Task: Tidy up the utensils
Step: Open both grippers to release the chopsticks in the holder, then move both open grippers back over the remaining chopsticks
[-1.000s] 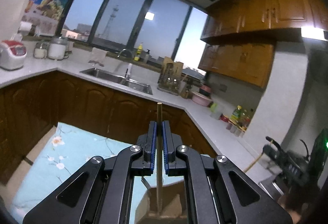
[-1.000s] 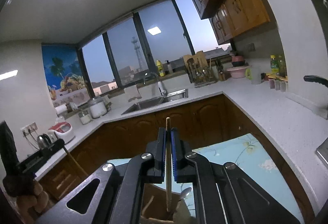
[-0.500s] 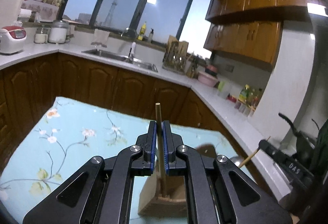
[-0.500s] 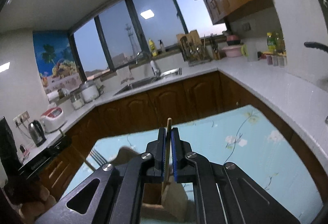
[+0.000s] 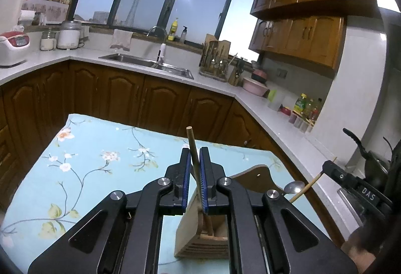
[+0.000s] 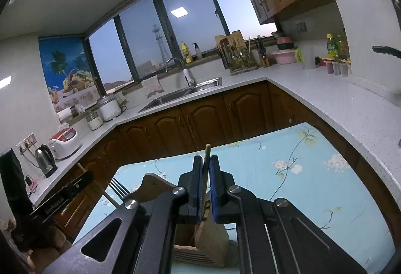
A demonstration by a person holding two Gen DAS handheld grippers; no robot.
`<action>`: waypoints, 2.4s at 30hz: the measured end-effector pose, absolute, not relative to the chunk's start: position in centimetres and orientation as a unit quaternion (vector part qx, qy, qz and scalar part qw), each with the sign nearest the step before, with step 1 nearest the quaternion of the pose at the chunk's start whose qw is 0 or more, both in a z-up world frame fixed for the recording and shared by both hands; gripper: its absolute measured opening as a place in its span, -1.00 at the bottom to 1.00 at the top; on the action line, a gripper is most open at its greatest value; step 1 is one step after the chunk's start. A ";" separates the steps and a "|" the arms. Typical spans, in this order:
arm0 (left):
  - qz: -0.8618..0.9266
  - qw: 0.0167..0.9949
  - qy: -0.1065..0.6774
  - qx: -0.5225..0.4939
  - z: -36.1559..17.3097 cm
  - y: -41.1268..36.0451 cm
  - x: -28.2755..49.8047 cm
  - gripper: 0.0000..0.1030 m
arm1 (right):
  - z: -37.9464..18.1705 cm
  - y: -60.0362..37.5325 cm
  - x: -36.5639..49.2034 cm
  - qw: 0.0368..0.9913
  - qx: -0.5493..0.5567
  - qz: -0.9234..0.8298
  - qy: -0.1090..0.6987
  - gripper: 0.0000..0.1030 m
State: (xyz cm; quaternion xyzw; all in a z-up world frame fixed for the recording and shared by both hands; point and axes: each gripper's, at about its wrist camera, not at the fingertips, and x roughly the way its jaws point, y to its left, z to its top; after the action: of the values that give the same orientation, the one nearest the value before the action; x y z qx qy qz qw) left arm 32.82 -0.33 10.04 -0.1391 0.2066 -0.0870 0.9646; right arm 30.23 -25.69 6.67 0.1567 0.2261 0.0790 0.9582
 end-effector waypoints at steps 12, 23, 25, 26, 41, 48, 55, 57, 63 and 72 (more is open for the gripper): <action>-0.078 0.968 0.187 -0.150 11.6 1.3 28.8 0.53 | 8.6 -27.0 27.6 0.955 0.197 0.114 0.192 0.77; -0.071 0.967 0.198 -0.144 10.6 3.8 21.7 0.83 | 8.9 -28.4 19.9 0.958 0.203 0.109 0.170 0.95; -0.072 0.966 0.200 -0.149 10.1 4.2 20.4 0.84 | 8.5 -28.6 18.6 0.958 0.203 0.103 0.176 0.95; -0.071 0.965 0.202 -0.152 9.8 4.3 19.8 0.84 | 8.3 -28.8 17.9 0.958 0.202 0.099 0.177 0.95; -0.080 0.943 0.285 -0.153 2.6 3.3 14.7 0.85 | 1.5 -29.4 12.1 0.949 0.181 0.057 0.253 0.95; -0.080 0.936 0.314 -0.140 1.0 2.3 14.5 0.85 | -0.5 -29.1 11.6 0.942 0.173 0.054 0.283 0.95; -0.077 0.930 0.333 -0.134 0.5 2.2 15.3 0.85 | -1.1 -28.2 12.1 0.939 0.161 0.059 0.299 0.93; -0.074 0.928 0.341 -0.128 0.3 2.0 15.8 0.85 | -1.2 -27.8 12.5 0.938 0.155 0.061 0.302 0.93; -0.086 0.918 0.372 -0.110 -0.2 1.1 17.5 0.64 | -1.7 -26.7 14.1 0.933 0.139 0.069 0.323 0.59; -0.115 0.894 0.424 -0.091 -1.9 -1.3 21.0 0.18 | -3.7 -24.4 18.2 0.909 0.119 0.096 0.387 -0.32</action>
State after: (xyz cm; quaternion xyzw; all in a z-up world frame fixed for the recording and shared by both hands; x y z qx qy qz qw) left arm 20.97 -1.26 -1.87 -0.0906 0.4236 -0.1153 0.8939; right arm 18.21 -24.43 -3.66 0.1191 0.3872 0.0957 0.9092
